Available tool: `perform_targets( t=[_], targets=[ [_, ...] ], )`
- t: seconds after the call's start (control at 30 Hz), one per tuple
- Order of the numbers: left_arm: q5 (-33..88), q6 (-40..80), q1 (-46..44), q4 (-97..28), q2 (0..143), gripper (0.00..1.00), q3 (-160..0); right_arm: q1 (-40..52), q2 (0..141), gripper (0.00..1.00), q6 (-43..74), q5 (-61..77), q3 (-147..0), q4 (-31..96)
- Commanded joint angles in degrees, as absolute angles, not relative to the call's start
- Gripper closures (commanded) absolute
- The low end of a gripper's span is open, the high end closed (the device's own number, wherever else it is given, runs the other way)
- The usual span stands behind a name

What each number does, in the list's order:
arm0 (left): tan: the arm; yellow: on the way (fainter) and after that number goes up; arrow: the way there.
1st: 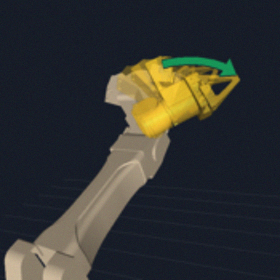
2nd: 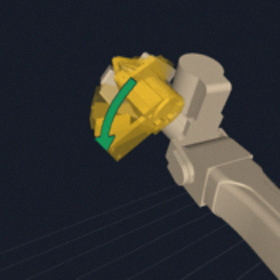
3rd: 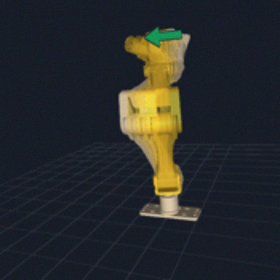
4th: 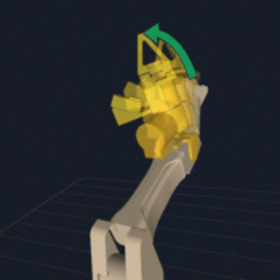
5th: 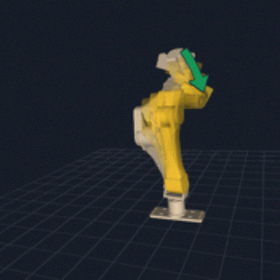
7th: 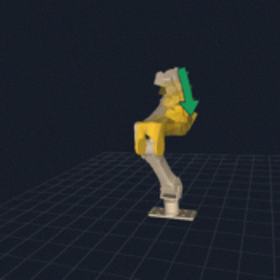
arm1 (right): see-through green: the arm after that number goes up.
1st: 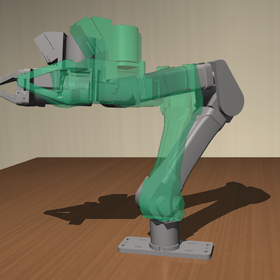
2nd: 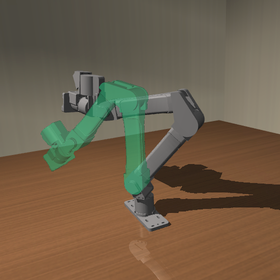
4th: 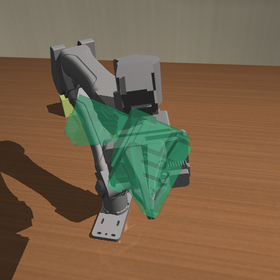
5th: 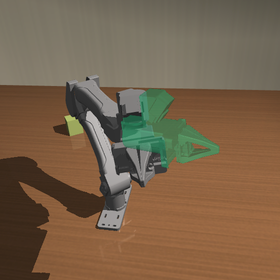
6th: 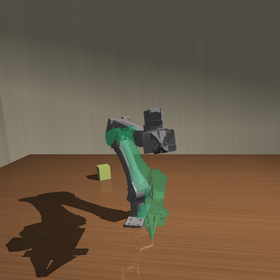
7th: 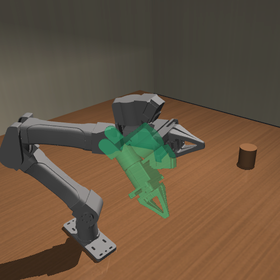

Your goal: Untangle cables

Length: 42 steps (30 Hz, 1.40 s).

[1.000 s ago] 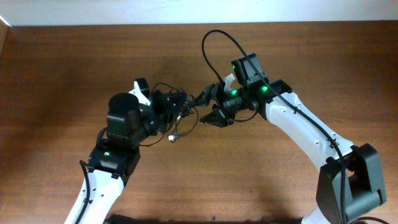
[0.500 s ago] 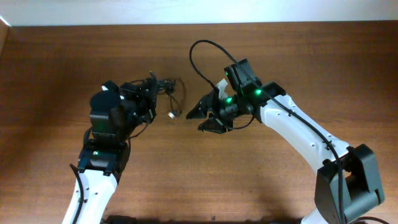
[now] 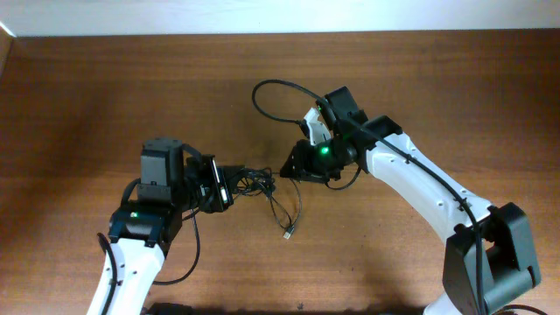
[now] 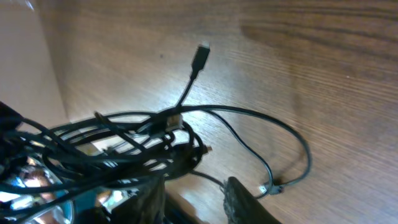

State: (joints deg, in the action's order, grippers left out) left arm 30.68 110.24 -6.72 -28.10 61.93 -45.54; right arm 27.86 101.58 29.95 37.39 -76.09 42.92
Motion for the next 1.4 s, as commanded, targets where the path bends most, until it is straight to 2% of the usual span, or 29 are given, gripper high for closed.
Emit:
perform_targets(
  t=[0.0, 0.1, 0.13, 0.2, 0.23, 0.33, 0.37, 0.47, 0.53, 0.57, 0.63, 0.67, 0.73, 0.77, 0.8, 0.83, 0.87, 0.9, 0.93, 0.97, 1.07, 1.2, 1.33, 1.37],
  targets=[
    [28.6, 111.4, -6.6, -28.4, 61.3, 1.00, -46.1, 28.2, 101.6, 0.71, 25.7, 36.8, -75.9, 44.3],
    [23.2, 111.2, -6.9, -36.5, 63.9, 0.93, -46.1, 28.2, 101.6, 0.71, 25.7, 32.5, -75.9, 47.1],
    [20.1, 107.9, -8.0, -39.6, 66.6, 0.92, -46.1, 28.2, 101.6, 0.71, 25.7, 29.8, -75.9, 48.7],
    [16.7, 104.6, -10.4, -39.7, 72.2, 0.83, -46.1, 28.2, 101.6, 0.70, 25.7, 28.4, -75.9, 50.2],
    [14.6, 104.4, -11.6, -39.7, 75.4, 0.73, -46.1, 28.2, 101.6, 0.70, 25.7, 28.2, -75.9, 50.5],
    [10.1, 98.4, -13.4, -36.8, 84.5, 0.08, -46.1, 28.2, 101.6, 0.69, 25.7, 28.2, -75.9, 50.8],
    [10.2, 86.1, -13.3, -29.6, 88.4, 0.01, -46.1, 28.2, 101.6, 0.62, 25.7, 28.2, -75.9, 50.8],
    [11.3, 59.7, -12.6, -16.5, 88.3, 0.01, -46.7, 28.2, 101.6, 0.60, 25.7, 28.1, -75.9, 51.4],
    [8.3, 46.2, -11.5, -13.8, 85.5, 0.01, -49.1, 28.2, 101.6, 0.59, 25.7, 27.0, -75.9, 52.6],
    [5.1, 41.6, -10.8, -13.5, 83.1, 0.07, -51.0, 28.2, 101.6, 0.59, 25.7, 26.0, -75.9, 53.2],
    [3.2, 40.9, -10.3, -12.6, 79.5, 0.85, -52.6, 28.2, 101.6, 0.63, 25.7, 26.0, -75.9, 53.1],
    [3.5, 40.9, -10.3, -12.4, 78.6, 0.99, -52.6, 28.2, 101.6, 0.66, 25.7, 26.0, -75.9, 53.2],
    [9.2, 41.7, -10.3, -13.5, 78.3, 1.00, -52.6, 28.2, 101.6, 0.67, 25.7, 26.1, -75.9, 53.2],
    [9.2, 42.0, -10.3, -14.0, 78.3, 0.82, -52.6, 28.2, 101.6, 0.66, 25.7, 26.1, -75.9, 53.6],
    [8.7, 42.0, -10.3, -15.1, 78.3, 0.33, -52.6, 28.2, 101.6, 0.62, 25.7, 26.1, -75.9, 54.1],
    [7.6, 42.0, -10.3, -17.9, 78.3, 0.20, -52.6, 28.2, 101.6, 0.59, 25.6, 26.1, -75.9, 54.3],
    [7.4, 42.6, -10.3, -20.8, 78.3, 0.19, -52.6, 28.3, 101.6, 0.58, 23.9, 26.6, -75.9, 53.8],
    [5.7, 45.7, -10.3, -25.6, 78.3, 0.34, -52.6, 28.7, 101.6, 0.58, 20.8, 26.7, -75.9, 52.4],
    [3.7, 48.8, -10.3, -29.1, 78.3, 0.73, -52.6, 29.3, 101.6, 0.57, 17.9, 26.7, -75.9, 50.9],
    [1.1, 53.2, -10.3, -32.8, 78.3, 0.99, -52.6, 30.3, 101.6, 0.53, 16.2, 26.7, -75.9, 49.4],
    [0.2, 55.7, -8.1, -35.5, 77.1, 1.00, -52.6, 34.9, 101.6, 0.48, 14.8, 26.7, -75.9, 45.7],
    [0.2, 55.7, -1.4, -35.3, 71.8, 1.00, -52.6, 40.9, 101.6, 0.46, 14.2, 25.8, -75.9, 39.1],
    [2.3, 55.8, 4.0, -37.1, 68.1, 1.00, -52.6, 44.4, 102.0, 0.51, 14.2, 25.6, -75.9, 30.6],
    [3.2, 55.7, 4.7, -37.6, 68.0, 0.75, -52.6, 45.1, 102.7, 0.46, 14.4, 24.2, -75.9, 28.3]
  ],
)
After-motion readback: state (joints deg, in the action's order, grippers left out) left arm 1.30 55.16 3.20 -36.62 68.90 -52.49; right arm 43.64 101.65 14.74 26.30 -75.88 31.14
